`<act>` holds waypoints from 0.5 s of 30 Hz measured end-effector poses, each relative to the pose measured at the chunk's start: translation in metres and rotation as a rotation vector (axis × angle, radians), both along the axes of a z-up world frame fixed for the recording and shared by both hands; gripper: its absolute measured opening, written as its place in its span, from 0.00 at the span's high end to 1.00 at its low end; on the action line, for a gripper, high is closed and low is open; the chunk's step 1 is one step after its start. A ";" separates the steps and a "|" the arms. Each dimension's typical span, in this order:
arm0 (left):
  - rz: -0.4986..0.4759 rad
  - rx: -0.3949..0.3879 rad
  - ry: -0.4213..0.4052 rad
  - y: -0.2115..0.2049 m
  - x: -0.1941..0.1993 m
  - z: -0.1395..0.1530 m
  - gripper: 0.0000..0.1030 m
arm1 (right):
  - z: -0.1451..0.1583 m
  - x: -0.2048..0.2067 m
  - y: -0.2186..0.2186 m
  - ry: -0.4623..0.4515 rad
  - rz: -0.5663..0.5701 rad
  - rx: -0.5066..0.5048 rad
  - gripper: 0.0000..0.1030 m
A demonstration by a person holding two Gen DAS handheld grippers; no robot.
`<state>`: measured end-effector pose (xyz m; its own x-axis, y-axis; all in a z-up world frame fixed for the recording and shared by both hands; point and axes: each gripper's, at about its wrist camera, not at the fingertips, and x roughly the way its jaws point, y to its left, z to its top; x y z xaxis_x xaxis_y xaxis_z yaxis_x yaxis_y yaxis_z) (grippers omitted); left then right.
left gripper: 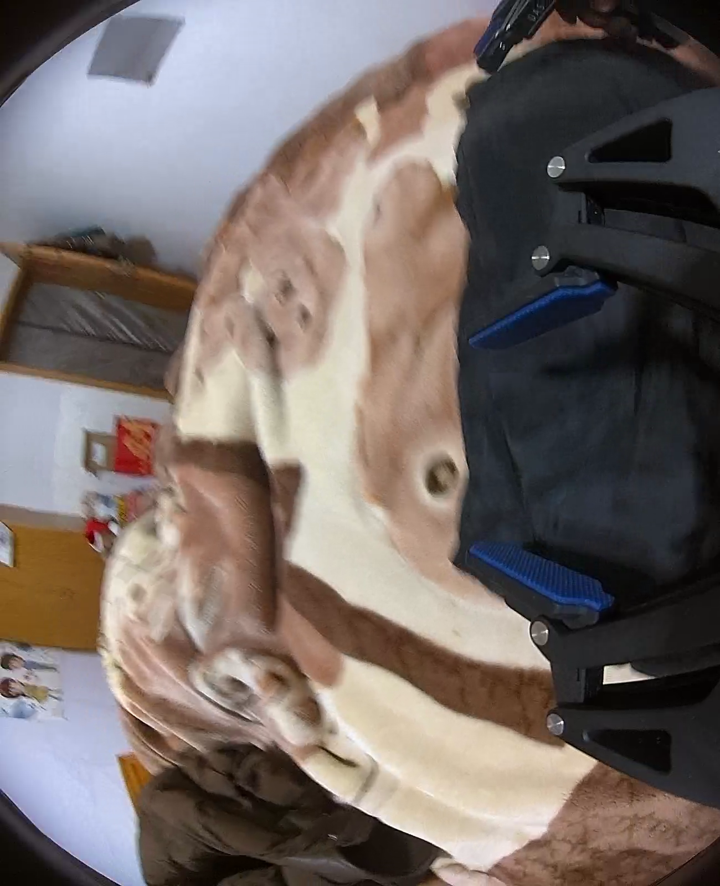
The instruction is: Fold large clothes
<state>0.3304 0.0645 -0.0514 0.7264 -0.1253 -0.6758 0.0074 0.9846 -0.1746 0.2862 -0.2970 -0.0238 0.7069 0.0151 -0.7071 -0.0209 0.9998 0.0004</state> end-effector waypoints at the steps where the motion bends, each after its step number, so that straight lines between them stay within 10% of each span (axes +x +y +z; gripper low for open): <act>1: -0.026 -0.008 -0.009 -0.009 -0.002 0.005 0.28 | 0.005 -0.004 0.004 -0.013 0.011 0.004 0.49; 15: -0.196 0.029 0.115 -0.110 0.021 -0.070 0.31 | -0.072 0.018 -0.008 0.082 -0.041 -0.017 0.49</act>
